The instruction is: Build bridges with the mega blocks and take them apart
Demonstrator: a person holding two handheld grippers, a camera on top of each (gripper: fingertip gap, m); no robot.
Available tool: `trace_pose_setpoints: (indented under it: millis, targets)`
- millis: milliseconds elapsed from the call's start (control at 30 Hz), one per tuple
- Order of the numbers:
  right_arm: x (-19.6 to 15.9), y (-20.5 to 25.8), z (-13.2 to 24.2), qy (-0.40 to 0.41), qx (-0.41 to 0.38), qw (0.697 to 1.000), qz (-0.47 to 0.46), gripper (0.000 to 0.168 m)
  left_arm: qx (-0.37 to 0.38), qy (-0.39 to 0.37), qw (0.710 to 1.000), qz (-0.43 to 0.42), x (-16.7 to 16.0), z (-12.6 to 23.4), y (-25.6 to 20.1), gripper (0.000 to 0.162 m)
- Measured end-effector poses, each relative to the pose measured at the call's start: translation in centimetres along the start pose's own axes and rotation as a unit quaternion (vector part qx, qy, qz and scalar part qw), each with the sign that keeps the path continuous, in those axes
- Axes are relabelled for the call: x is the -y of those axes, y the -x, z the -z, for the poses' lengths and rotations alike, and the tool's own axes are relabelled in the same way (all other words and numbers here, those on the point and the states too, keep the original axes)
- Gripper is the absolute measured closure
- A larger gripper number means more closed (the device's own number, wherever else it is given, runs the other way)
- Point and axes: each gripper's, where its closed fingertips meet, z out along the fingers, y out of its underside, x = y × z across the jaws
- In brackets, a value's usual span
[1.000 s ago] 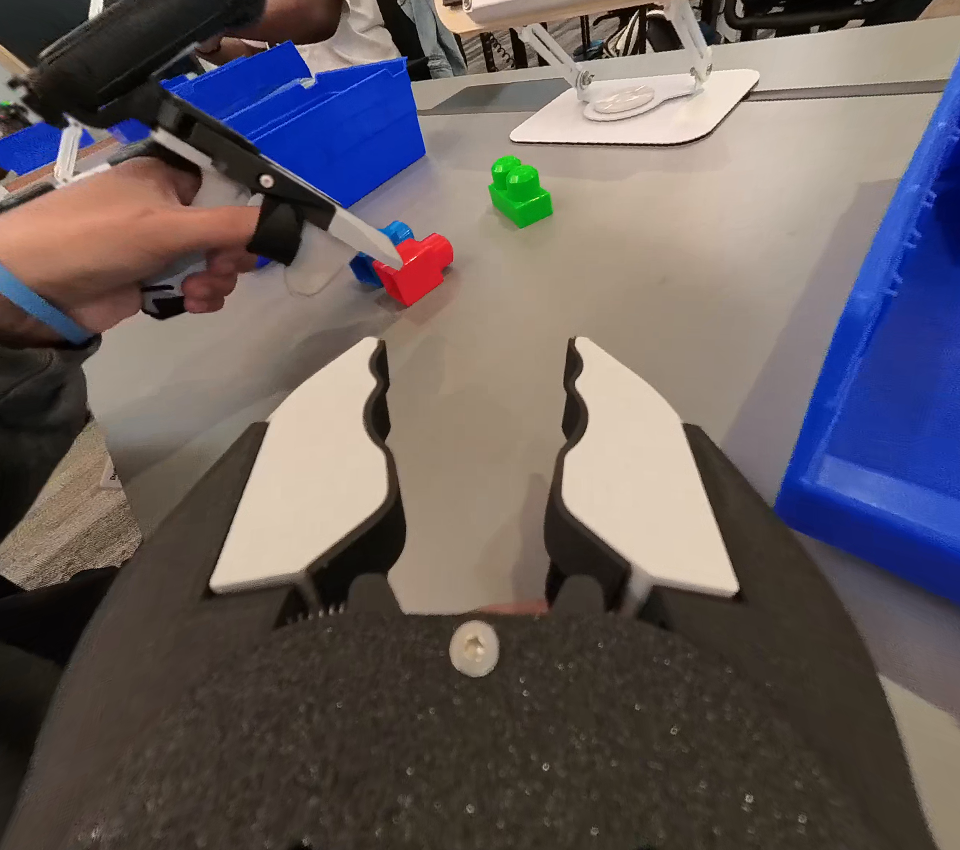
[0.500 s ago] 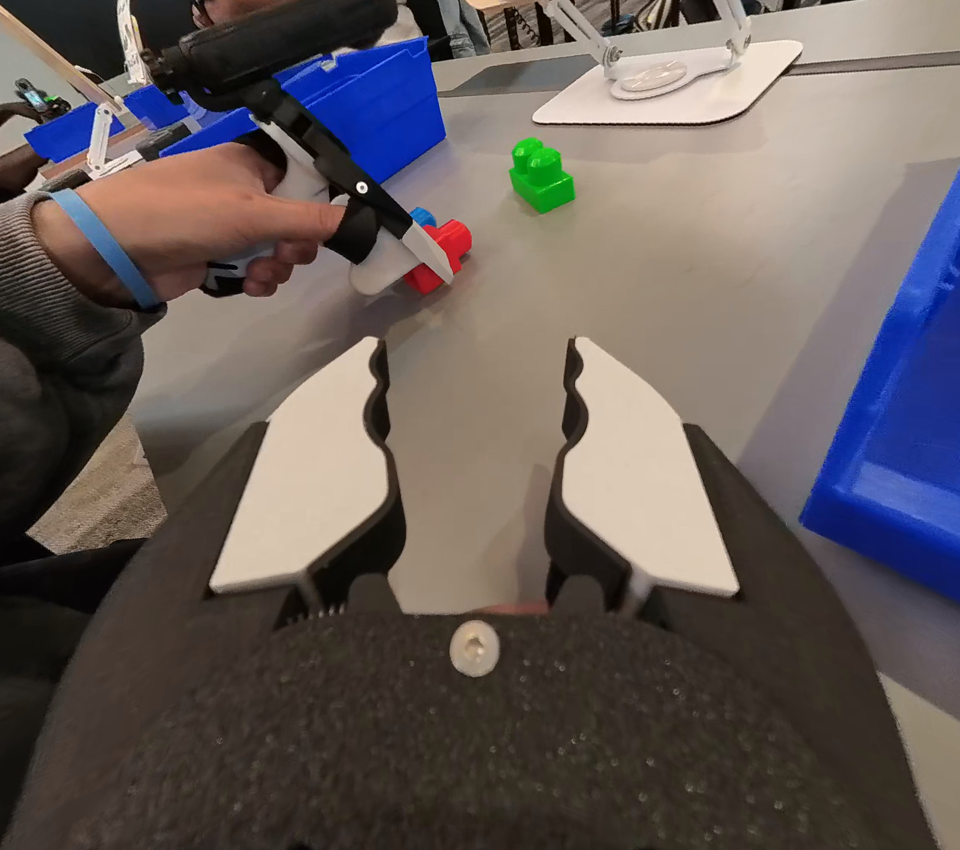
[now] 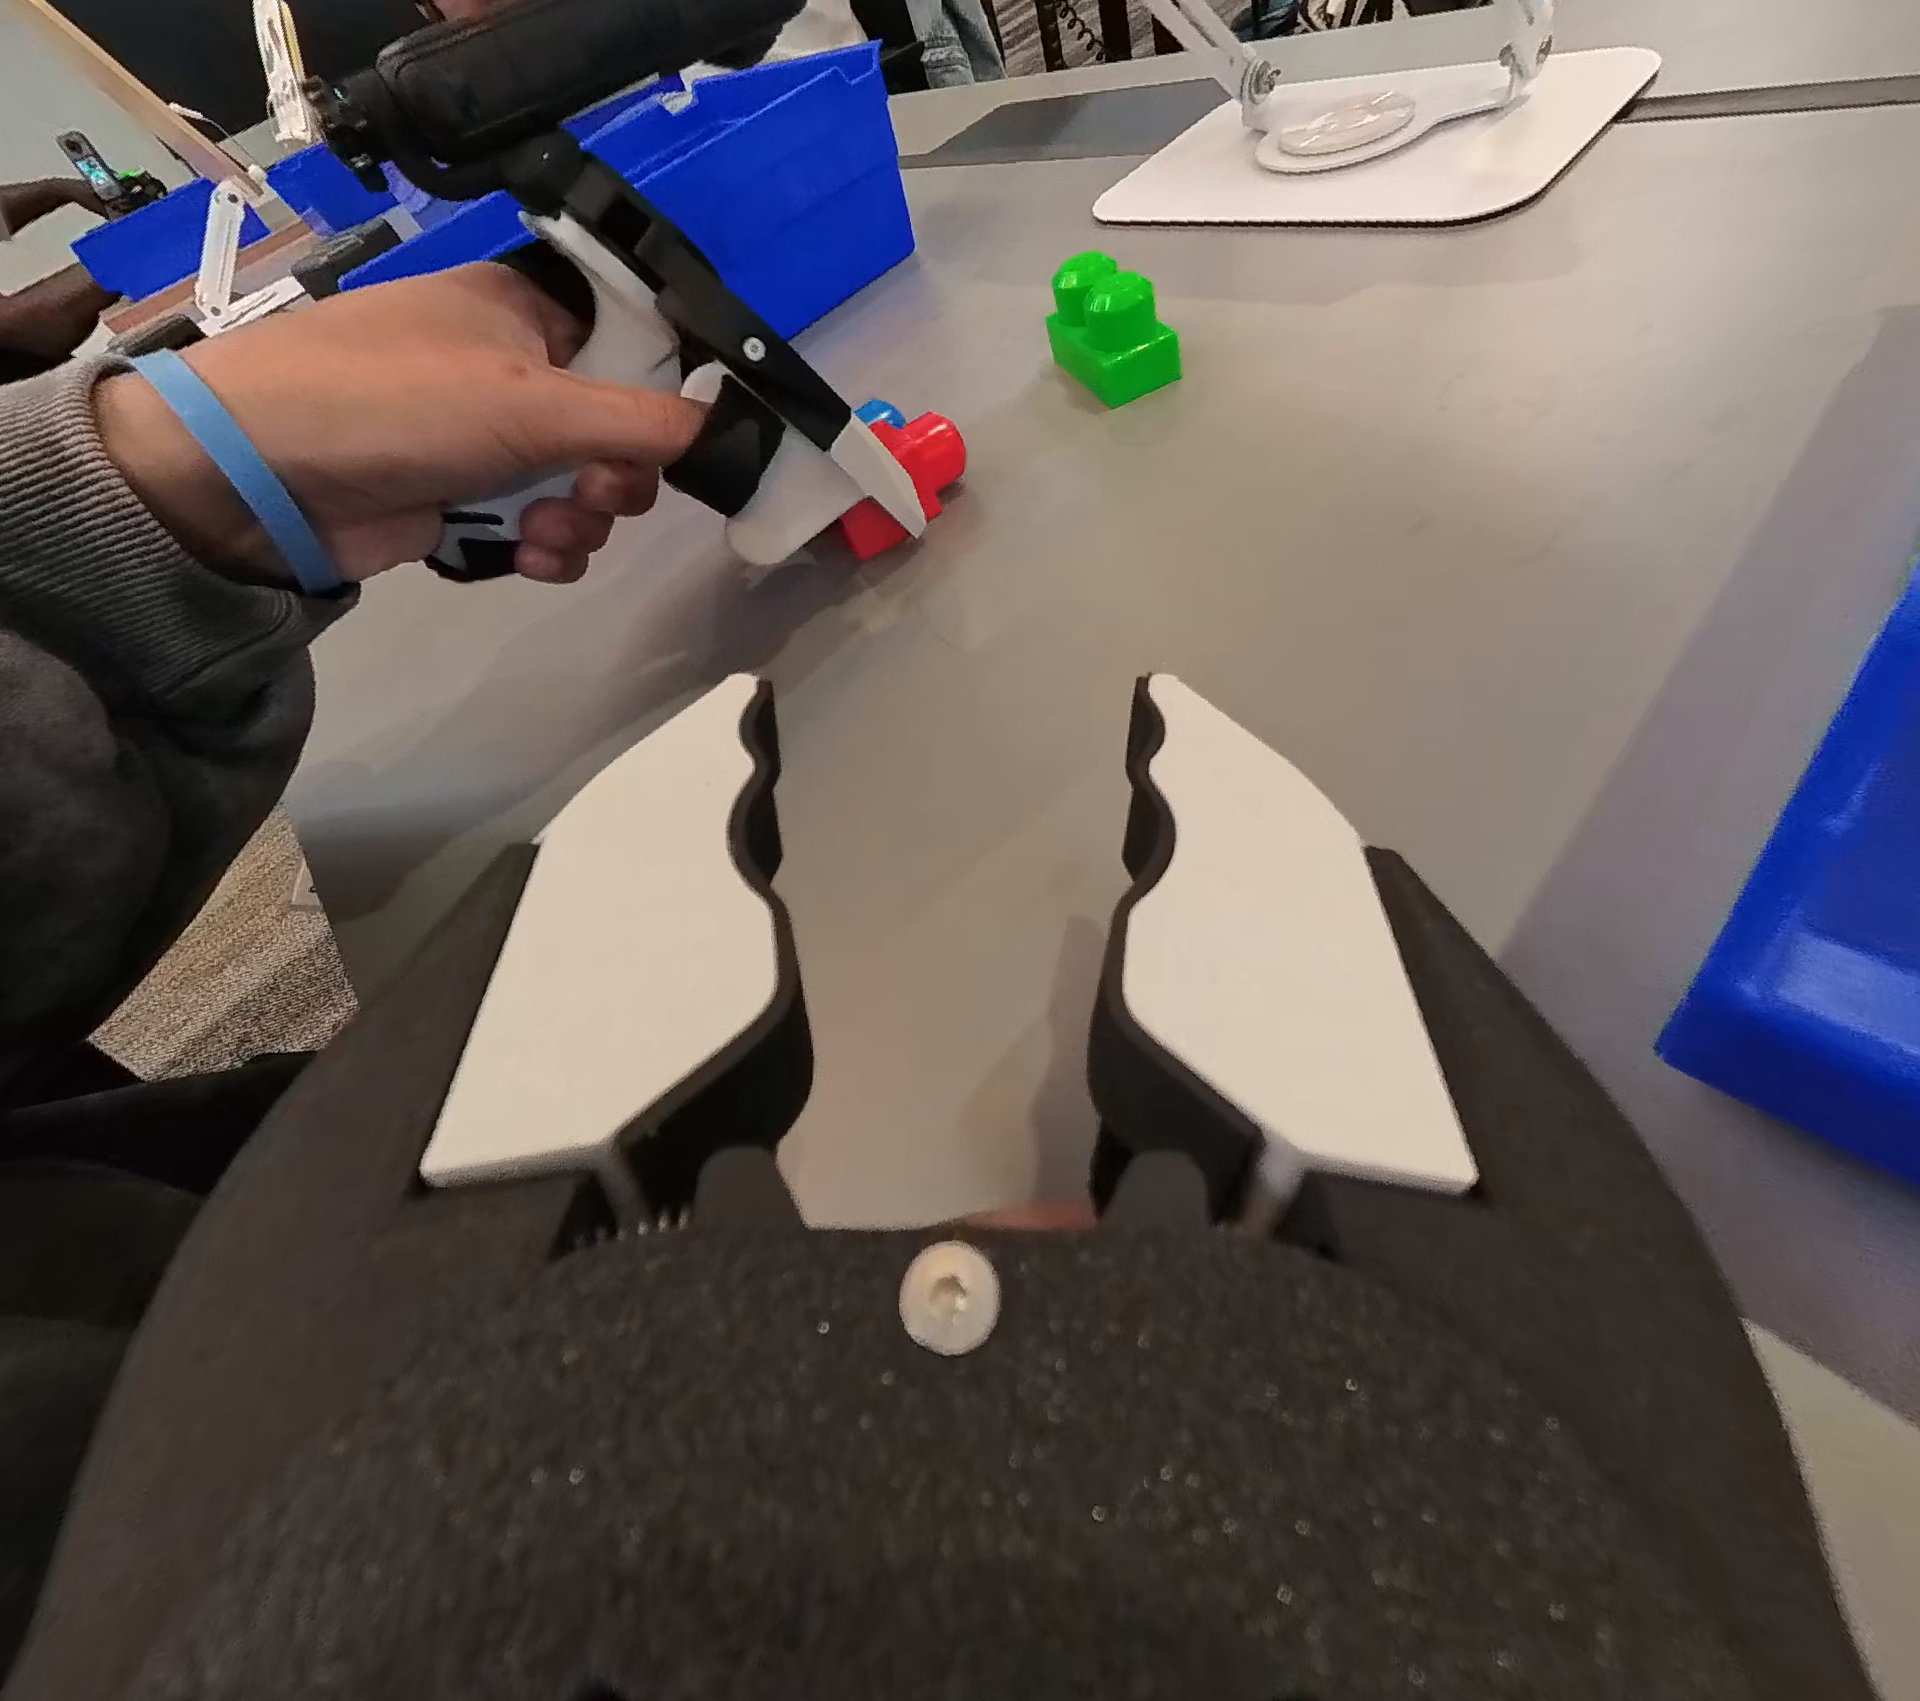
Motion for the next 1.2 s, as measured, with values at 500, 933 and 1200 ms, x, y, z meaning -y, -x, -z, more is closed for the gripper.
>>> trace_pose_setpoints:
  millis: [500,933,1200]
  targets:
    - [-0.4,0.4,-0.1,0.011,0.011,1.0,-0.003,0.105,-0.017,0.017,1.0,-0.002,-1.5,0.7,-0.6,0.077]
    - [-0.5,0.6,-0.1,0.014,0.015,1.0,-0.004,0.105,-0.016,0.025,1.0,-0.01,-1.2,0.4,-0.9,0.079]
    - [-0.6,0.7,-0.2,0.018,0.018,1.0,-0.001,0.105,-0.001,0.03,0.999,-0.025,-0.7,0.2,-0.7,0.079]
